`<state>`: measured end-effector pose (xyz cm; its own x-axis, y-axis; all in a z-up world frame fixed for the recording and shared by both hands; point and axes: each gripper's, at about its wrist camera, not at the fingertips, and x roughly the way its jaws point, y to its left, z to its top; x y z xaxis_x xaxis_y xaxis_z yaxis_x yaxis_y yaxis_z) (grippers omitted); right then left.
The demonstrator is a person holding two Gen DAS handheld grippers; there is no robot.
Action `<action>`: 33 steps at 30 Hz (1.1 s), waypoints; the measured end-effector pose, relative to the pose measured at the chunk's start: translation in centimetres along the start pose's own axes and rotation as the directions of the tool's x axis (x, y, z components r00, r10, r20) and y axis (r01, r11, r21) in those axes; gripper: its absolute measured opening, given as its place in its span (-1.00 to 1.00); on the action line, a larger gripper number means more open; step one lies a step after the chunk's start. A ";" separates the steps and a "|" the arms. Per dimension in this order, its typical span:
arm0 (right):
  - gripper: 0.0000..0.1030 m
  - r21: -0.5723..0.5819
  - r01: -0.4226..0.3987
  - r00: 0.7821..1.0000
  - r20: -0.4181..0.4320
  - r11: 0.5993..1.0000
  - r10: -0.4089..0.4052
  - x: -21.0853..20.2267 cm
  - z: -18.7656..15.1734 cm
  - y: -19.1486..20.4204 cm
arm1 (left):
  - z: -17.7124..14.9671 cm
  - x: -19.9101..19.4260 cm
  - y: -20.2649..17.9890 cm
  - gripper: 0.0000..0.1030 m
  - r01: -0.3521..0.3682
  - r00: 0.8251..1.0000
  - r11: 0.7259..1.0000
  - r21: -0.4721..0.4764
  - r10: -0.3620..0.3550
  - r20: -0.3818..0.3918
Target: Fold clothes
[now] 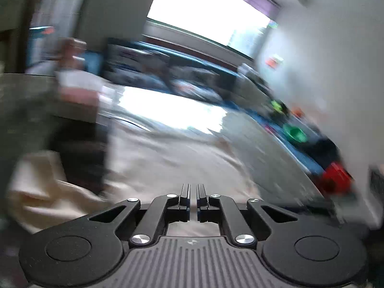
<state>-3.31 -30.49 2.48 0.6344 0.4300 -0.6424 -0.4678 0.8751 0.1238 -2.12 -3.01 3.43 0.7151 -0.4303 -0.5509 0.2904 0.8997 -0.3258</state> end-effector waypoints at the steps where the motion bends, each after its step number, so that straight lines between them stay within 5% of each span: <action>1: -0.16 0.007 0.001 1.000 0.000 1.000 -0.001 -0.1 0.0 -0.1 | -0.6 0.4 -0.5 -0.82 0.004 1.000 1.000 0.020 -0.004 -0.021; 6: -0.16 -0.019 -0.003 1.000 -0.010 1.000 0.002 0.0 0.5 0.0 | -0.9 -0.8 2.7 -0.76 -0.156 0.988 0.988 -0.002 0.156 0.007; 12: -0.16 -0.016 -0.027 0.999 -0.019 1.000 0.026 1.4 1.1 0.6 | 0.2 -0.6 7.4 -0.24 -0.410 0.912 0.910 0.059 0.407 0.048; 20: -0.15 -0.031 -0.051 0.998 -0.040 0.998 0.050 2.3 0.9 1.8 | 0.2 1.5 10.1 -0.18 -0.451 0.891 0.888 0.090 0.453 -0.012; 23: -0.14 -0.032 -0.048 0.998 -0.036 0.998 0.047 2.1 0.9 1.8 | 0.1 2.0 10.9 -0.26 -0.457 0.888 0.886 0.078 0.459 -0.021; 24: -0.14 -0.032 -0.048 0.998 -0.035 0.998 0.047 2.0 0.9 1.8 | 0.2 1.9 11.0 -0.49 -0.460 0.886 0.884 0.080 0.463 -0.019; 27: -0.14 -0.027 -0.042 0.999 -0.030 0.999 0.041 1.7 0.9 1.7 | 0.6 1.2 11.3 -0.82 -0.418 0.908 0.908 0.030 0.419 -0.024; 30: -0.14 -0.010 -0.040 0.999 -0.022 0.999 0.040 1.4 0.9 1.2 | 1.2 -0.1 10.9 -0.87 -0.348 0.937 0.937 -0.036 0.348 -0.008; 33: -0.14 0.014 -0.039 0.999 -0.013 0.999 0.039 0.9 1.0 0.5 | 2.4 -1.6 8.5 -0.87 -0.194 0.980 0.977 -0.090 0.198 0.038</action>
<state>-2.34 -29.41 2.68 0.6078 0.4610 -0.6466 -0.4835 0.8607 0.1591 0.70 5.47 3.41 0.7822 -0.2409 -0.5746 0.0879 0.9557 -0.2810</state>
